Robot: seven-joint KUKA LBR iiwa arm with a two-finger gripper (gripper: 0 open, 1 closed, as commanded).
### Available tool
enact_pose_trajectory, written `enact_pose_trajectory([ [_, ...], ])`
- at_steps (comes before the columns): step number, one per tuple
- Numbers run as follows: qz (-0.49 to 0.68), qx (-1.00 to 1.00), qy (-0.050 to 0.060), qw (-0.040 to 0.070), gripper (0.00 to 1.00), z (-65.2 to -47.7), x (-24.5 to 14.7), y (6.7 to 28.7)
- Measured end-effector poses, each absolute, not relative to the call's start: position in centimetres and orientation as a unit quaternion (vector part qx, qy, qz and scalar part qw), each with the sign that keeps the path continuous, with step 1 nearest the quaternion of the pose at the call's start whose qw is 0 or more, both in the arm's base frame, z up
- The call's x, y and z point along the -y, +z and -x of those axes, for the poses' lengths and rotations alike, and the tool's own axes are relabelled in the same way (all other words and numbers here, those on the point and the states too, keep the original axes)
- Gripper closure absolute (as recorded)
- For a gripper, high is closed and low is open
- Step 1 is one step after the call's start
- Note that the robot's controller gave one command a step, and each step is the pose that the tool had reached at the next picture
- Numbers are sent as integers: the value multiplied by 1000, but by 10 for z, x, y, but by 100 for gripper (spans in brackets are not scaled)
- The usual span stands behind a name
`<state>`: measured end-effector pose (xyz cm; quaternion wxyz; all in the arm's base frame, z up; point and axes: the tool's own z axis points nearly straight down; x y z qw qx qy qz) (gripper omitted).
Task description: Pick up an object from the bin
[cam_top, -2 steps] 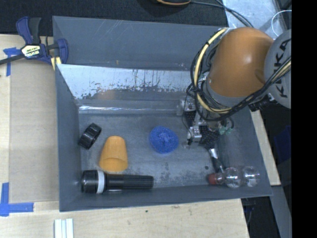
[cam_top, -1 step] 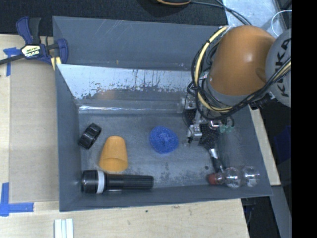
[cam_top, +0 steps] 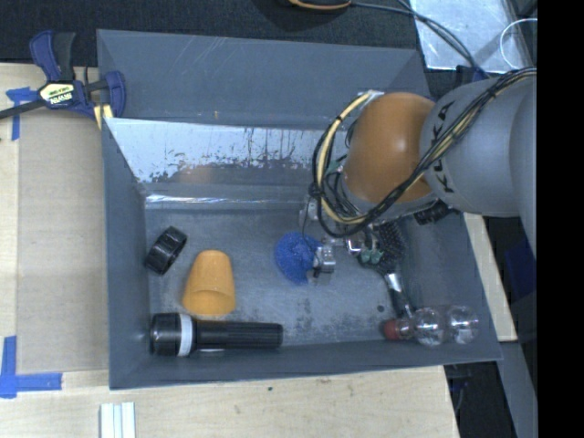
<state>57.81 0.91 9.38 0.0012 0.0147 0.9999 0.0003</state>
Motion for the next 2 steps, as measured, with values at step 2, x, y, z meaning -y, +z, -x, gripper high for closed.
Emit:
enact_pose_trajectory([
  [2,-40,-999,0,2,0,-580,-10,104],
])
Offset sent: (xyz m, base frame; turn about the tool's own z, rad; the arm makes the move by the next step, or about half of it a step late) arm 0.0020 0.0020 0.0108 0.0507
